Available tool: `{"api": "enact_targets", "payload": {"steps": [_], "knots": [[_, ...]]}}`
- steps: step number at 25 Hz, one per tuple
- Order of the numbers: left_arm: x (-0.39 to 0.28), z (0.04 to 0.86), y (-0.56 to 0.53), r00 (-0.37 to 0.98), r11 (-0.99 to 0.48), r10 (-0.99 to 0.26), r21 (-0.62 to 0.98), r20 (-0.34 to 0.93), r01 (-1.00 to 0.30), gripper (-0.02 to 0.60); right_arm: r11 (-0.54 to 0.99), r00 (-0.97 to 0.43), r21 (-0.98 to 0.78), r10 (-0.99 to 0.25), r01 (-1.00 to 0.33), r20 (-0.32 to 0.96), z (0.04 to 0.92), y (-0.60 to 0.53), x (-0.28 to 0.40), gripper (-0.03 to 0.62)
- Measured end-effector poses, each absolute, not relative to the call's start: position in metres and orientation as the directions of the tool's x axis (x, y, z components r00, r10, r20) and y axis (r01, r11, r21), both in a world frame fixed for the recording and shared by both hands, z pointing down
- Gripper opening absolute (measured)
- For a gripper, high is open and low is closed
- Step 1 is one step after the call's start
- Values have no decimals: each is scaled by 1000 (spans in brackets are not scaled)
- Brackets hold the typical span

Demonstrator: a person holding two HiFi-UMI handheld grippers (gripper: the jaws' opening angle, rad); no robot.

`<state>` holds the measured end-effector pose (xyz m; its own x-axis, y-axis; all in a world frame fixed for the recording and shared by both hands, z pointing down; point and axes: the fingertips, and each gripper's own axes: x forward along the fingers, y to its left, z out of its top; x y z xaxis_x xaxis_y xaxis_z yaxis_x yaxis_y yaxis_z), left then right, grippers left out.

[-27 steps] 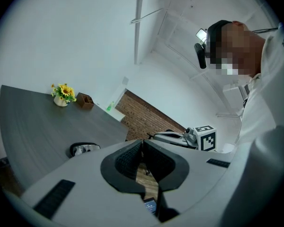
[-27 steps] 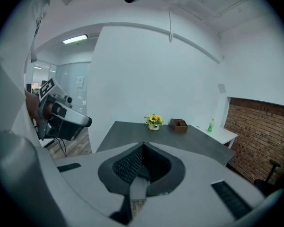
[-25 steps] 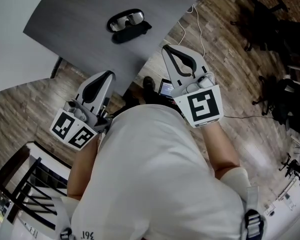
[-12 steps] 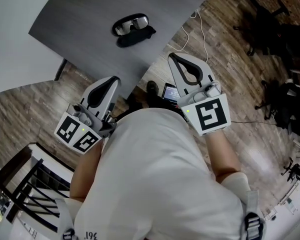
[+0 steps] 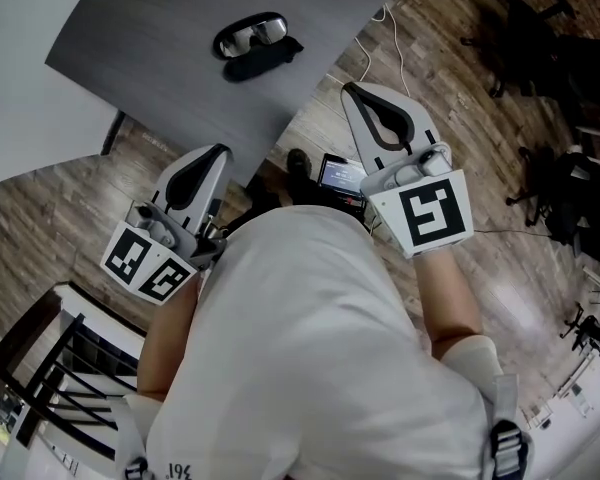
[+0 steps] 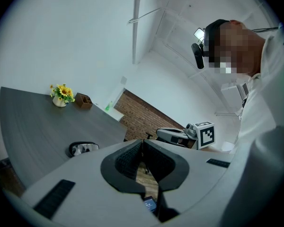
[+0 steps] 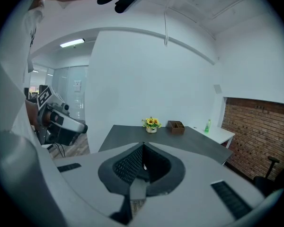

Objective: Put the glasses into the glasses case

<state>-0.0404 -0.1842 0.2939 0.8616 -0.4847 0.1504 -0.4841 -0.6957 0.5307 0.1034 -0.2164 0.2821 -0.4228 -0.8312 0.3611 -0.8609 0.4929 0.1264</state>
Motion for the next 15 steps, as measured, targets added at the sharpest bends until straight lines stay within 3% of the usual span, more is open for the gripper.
{"api": "enact_targets", "payload": {"steps": [15], "knots": [[-47,297,-187,853,-681,-490,531,179,-503,18,523,-440,136,-809,-841,390,292,-227,99,9]]}}
